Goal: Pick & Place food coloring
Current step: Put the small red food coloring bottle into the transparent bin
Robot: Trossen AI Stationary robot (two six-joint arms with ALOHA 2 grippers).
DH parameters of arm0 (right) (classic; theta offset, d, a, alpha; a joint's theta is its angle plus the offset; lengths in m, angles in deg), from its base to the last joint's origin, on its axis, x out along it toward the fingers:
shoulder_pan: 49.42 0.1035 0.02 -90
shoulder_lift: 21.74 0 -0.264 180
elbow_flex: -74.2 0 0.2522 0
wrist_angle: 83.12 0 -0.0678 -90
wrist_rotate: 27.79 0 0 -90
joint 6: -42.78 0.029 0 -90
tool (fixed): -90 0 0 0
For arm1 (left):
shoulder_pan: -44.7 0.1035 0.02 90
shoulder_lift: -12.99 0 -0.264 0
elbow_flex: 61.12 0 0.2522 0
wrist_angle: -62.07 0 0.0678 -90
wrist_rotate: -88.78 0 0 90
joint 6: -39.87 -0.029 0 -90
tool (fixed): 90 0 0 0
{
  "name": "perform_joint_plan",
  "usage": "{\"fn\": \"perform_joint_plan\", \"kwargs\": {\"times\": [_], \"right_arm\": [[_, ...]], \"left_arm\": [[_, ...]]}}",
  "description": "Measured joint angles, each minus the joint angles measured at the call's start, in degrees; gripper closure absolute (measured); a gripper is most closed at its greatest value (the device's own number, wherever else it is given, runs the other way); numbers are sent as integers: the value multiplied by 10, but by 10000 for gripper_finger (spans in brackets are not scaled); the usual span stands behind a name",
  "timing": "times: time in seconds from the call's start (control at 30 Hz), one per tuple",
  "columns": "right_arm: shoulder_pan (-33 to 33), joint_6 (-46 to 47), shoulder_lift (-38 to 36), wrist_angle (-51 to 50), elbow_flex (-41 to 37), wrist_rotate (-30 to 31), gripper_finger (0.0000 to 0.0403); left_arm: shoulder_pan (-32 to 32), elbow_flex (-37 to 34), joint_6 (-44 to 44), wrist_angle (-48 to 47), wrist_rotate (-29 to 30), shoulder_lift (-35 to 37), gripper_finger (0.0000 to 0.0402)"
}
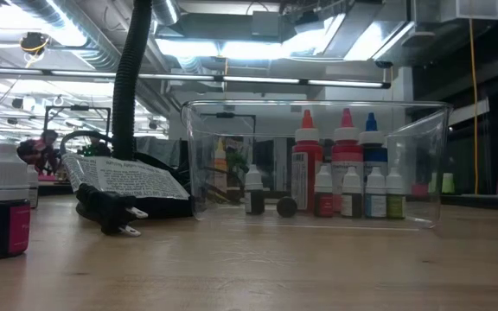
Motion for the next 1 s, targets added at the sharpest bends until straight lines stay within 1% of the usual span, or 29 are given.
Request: {"fn": "perform_joint_plan", "kwargs": {"times": [0.1,0.17,0.3,0.4,0.53,0.6,0.67,0.8,0.9,1.0], "right_arm": [[-17,-34,-16,66,0,6,344],[-29,-73,-28,128,0,-2,343],[-53,-181,-54,265,0,-50,343],[-70,-251,-75,374,0,-105,344],[-87,-313,-92,473,1,-169,344],[-96,-333,-95,493,1,-192,344],[-106,-342,-95,508,1,-212,344],[-125,-342,-95,526,1,-251,344],[-141,-332,-95,528,1,-277,344],[-157,-318,-95,530,0,-309,344]], "left_arm": [[-4,0,-32,1,-25,0,148],[-7,0,-49,1,-49,0,148],[-13,0,-50,31,-94,0,148],[-20,0,-15,97,-114,0,148],[-45,0,49,217,-112,0,148],[-63,0,64,273,-107,0,148],[-82,0,75,319,-87,-3,148],[-109,0,82,359,-34,-10,148],[-122,0,84,359,-8,-19,148],[-132,0,92,367,1,-27,148]]}}
